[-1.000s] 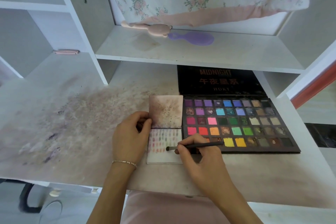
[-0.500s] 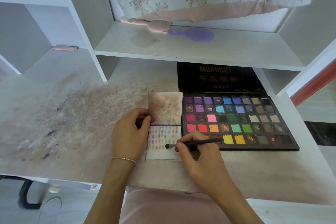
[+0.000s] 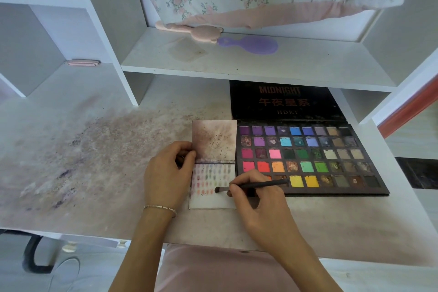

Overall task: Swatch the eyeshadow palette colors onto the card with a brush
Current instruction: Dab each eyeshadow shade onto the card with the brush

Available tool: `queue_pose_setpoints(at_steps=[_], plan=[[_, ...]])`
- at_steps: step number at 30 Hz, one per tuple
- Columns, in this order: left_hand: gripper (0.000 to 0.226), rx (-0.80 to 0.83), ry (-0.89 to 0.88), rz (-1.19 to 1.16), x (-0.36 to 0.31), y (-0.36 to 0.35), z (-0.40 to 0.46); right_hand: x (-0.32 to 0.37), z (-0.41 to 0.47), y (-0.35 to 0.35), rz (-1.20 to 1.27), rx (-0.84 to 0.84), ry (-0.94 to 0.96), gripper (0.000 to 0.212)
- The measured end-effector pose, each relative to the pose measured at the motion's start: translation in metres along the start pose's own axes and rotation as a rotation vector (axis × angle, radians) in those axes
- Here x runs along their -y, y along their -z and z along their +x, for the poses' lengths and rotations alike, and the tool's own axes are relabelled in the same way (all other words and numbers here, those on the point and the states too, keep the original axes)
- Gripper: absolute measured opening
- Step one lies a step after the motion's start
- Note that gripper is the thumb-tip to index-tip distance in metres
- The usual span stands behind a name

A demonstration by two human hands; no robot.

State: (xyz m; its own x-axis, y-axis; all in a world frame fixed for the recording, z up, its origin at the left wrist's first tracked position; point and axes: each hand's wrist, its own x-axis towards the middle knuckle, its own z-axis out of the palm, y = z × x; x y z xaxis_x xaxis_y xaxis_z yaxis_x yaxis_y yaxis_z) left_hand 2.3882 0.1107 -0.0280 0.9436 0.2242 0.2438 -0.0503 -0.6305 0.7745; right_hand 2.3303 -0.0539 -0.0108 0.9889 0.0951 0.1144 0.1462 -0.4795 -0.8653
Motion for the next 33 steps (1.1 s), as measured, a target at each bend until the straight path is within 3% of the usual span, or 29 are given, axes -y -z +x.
queue_pose_setpoints(at_steps=[33], plan=[[0.013,0.01,-0.003,-0.012,-0.0009,0.0007,-0.0003,0.0,0.0014,0.0006,-0.01,-0.006,0.033,0.028]])
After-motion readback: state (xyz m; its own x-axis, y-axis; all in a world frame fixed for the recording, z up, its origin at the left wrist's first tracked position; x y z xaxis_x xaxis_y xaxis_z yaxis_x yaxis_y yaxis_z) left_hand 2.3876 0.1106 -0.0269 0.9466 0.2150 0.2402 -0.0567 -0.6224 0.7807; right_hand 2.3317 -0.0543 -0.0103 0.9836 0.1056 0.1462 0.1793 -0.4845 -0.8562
